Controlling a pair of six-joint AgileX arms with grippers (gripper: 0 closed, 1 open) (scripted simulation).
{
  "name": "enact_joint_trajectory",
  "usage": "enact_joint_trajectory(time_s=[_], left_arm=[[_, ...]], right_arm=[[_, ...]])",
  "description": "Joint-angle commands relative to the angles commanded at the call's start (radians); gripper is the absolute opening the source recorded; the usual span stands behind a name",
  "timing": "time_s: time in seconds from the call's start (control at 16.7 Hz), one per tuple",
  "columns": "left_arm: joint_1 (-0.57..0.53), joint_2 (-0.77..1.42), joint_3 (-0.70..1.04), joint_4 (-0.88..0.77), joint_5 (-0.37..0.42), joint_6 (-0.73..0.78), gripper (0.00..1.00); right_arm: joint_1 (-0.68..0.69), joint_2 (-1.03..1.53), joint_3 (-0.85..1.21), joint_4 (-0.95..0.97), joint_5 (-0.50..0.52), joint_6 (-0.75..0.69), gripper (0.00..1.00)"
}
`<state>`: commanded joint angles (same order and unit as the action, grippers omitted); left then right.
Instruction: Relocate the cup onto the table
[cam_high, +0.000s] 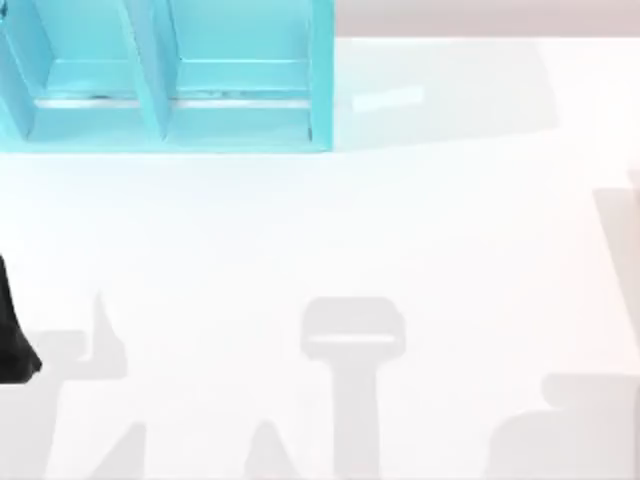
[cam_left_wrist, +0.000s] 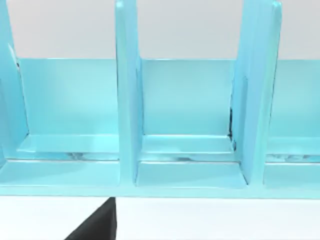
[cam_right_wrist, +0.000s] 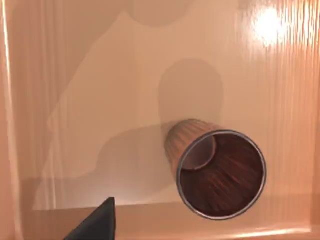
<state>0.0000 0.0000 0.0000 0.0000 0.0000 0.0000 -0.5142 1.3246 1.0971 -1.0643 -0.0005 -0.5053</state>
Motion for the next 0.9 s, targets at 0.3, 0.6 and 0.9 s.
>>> enact_joint_trajectory(time_s=[0.3, 0.6, 0.9], left_arm=[[0.000, 0.000, 0.000, 0.000, 0.000, 0.000, 1.00], [0.000, 0.000, 0.000, 0.000, 0.000, 0.000, 1.00], [0.000, 0.000, 0.000, 0.000, 0.000, 0.000, 1.00]], right_arm=[[-0.105, 0.258, 0.224, -0.215, 0.000, -0.103, 1.00], [-0.122, 0.294, 0.260, -0.249, 0.000, -0.120, 1.00], [-0.118, 0.300, 0.221, -0.209, 0.000, -0.116, 1.00]])
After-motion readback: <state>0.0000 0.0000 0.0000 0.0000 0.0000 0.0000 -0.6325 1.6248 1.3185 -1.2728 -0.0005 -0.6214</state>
